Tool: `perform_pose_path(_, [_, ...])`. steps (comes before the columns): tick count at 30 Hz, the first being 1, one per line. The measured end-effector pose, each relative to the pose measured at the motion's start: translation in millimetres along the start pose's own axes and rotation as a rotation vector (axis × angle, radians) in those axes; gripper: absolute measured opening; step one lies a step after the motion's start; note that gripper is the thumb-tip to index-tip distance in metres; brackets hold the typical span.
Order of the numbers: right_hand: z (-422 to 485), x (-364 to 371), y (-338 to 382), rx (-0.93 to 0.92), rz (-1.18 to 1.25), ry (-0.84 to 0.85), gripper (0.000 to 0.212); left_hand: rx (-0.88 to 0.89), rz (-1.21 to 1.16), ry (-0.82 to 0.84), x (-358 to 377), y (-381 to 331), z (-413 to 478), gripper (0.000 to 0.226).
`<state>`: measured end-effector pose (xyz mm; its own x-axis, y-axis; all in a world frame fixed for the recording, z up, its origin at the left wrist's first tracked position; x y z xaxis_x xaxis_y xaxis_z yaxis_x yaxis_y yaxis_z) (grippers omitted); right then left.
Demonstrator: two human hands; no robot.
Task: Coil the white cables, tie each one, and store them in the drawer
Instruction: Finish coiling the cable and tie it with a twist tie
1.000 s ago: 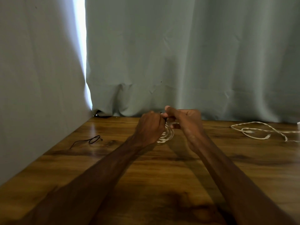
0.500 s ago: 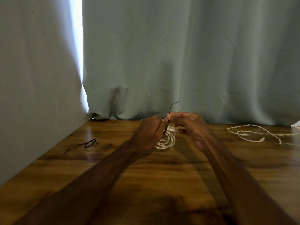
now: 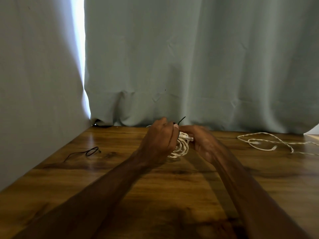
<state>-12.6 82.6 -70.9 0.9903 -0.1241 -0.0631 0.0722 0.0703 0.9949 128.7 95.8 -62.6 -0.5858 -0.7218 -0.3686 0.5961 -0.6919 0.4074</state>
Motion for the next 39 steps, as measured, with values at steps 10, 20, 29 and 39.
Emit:
perform_pose_path(10, [3.5, -10.7, -15.5, 0.235, 0.058, 0.061, 0.019, -0.048, 0.013, 0.034, -2.6, -19.6, 8.9, 0.037])
perform_pose_path(20, [3.3, -4.3, -23.0, 0.24, -0.026, 0.07, 0.022, 0.017, 0.04, -0.018, 8.5, -14.2, -1.5, 0.021])
perform_pose_path(29, [-6.9, -6.0, 18.5, -0.481, -0.443, -0.385, 0.035, -0.646, -0.225, 0.087, 19.3, 32.0, -14.4, 0.028])
perform_pose_path(39, [-23.2, 53.8, 6.7, -0.622, -1.008, -0.115, 0.028, -1.053, -0.348, -0.068, 17.5, 66.0, -30.0, 0.033])
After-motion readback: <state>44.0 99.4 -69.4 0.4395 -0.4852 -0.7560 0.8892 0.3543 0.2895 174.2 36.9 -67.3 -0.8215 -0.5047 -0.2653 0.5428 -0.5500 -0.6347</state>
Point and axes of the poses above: each hand's wrist, its own z-axis towards the middle knuckle, its own x-axis out of the palm, y = z × x, the point moved 4 cm from there along z, towards the middle knuckle, and after that the axes turned 8 degrees about -z, right-handed, at the moved point
